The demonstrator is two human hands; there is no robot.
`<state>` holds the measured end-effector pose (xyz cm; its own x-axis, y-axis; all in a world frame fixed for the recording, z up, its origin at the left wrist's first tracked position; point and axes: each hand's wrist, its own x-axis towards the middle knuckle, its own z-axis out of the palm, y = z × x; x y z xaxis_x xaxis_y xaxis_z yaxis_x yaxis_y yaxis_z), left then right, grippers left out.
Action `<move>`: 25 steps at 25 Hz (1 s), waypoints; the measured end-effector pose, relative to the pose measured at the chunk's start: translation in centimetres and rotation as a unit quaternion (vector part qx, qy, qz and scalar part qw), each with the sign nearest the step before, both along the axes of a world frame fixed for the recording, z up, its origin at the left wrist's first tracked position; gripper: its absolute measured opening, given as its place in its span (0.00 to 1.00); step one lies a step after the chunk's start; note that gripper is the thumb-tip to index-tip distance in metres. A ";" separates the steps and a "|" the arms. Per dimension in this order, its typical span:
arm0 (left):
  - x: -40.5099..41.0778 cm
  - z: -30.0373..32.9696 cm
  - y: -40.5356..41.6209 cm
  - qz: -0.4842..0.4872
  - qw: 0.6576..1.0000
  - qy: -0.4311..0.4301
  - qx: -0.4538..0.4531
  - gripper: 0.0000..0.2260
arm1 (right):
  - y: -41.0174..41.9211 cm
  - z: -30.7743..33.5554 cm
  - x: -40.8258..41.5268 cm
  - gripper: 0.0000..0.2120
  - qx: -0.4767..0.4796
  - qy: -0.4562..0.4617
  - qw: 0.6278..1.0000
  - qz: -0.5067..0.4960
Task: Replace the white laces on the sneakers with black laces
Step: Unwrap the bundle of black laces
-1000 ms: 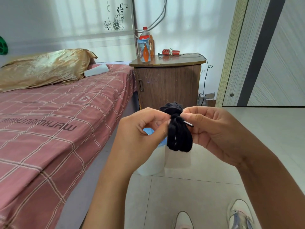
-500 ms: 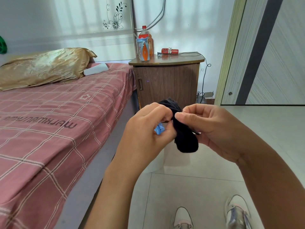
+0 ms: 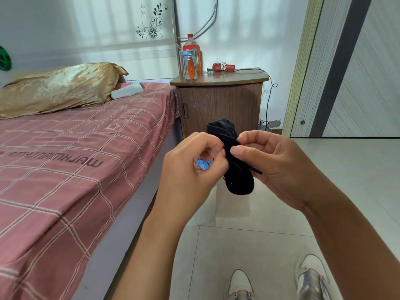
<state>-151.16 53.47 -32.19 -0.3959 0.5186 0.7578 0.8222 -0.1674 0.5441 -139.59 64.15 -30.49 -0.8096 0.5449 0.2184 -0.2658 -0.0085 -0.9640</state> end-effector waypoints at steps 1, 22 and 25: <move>0.0 0.1 -0.1 -0.004 1.000 -0.002 0.003 0.04 | 0.1 0.0 0.1 0.13 0.003 0.003 1.000 -0.005; -0.7 -1.2 0.7 0.062 0.995 0.034 -0.073 0.03 | 1.0 -1.4 -0.4 0.03 0.423 0.000 0.898 -0.117; -1.2 -1.5 0.8 0.088 0.989 0.047 -0.111 0.03 | 1.5 -2.1 -1.1 0.06 0.612 0.033 0.770 -0.175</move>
<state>-152.35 54.26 -33.64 -0.4289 0.6057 0.6702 0.8764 0.0990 0.4714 -140.64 65.60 -32.59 -0.6248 0.0794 0.7767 -0.0950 0.9797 -0.1766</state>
